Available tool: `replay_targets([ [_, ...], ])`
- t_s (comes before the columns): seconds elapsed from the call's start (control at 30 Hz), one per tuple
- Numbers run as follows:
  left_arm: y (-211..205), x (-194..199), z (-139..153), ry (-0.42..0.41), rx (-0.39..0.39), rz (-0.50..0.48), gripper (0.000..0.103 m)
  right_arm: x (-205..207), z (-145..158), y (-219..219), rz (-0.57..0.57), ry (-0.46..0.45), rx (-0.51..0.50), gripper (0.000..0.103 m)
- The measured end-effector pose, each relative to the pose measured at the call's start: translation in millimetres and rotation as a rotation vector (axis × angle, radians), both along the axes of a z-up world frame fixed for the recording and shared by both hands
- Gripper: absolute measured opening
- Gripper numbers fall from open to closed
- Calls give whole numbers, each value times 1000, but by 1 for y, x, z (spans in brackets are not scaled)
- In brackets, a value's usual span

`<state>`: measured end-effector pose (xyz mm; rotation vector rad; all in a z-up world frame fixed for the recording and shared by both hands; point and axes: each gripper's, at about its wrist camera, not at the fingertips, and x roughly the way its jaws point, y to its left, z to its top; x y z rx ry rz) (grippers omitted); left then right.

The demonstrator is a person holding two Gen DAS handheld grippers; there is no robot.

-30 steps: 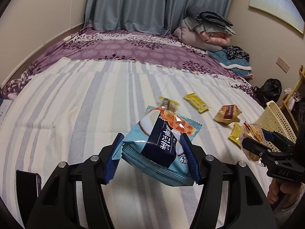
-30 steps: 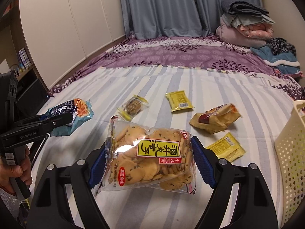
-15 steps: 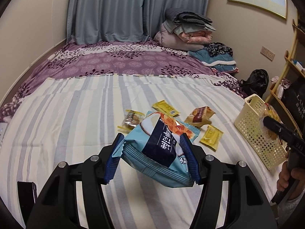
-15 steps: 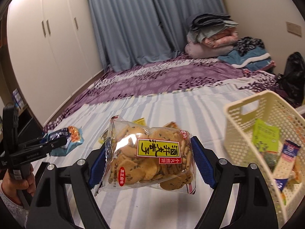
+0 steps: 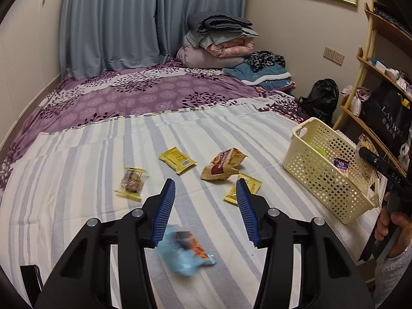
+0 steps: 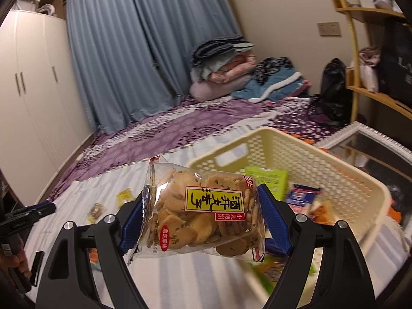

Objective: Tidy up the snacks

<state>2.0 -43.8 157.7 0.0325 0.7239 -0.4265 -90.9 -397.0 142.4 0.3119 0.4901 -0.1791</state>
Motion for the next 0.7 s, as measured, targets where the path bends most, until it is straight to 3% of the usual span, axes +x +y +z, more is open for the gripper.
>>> replay_targets([
  [0.07, -5, 2, -2, 9, 8, 3, 52, -3, -7, -13, -42, 14, 11, 84],
  [0.13, -6, 5, -7, 34, 2, 10, 67, -7, -15, -27, -94, 34, 25, 86],
  [0.33, 1, 6, -25, 79, 17, 32, 88, -16, -24, -39, -138, 30, 26, 91],
  [0.47, 14, 9, -39, 116, 44, 83, 95, -22, -21, -35, -146, 5, 30, 91],
  [0.7, 38, 13, -81, 218, 68, 186, 99, -23, -13, -19, -119, -30, 11, 91],
])
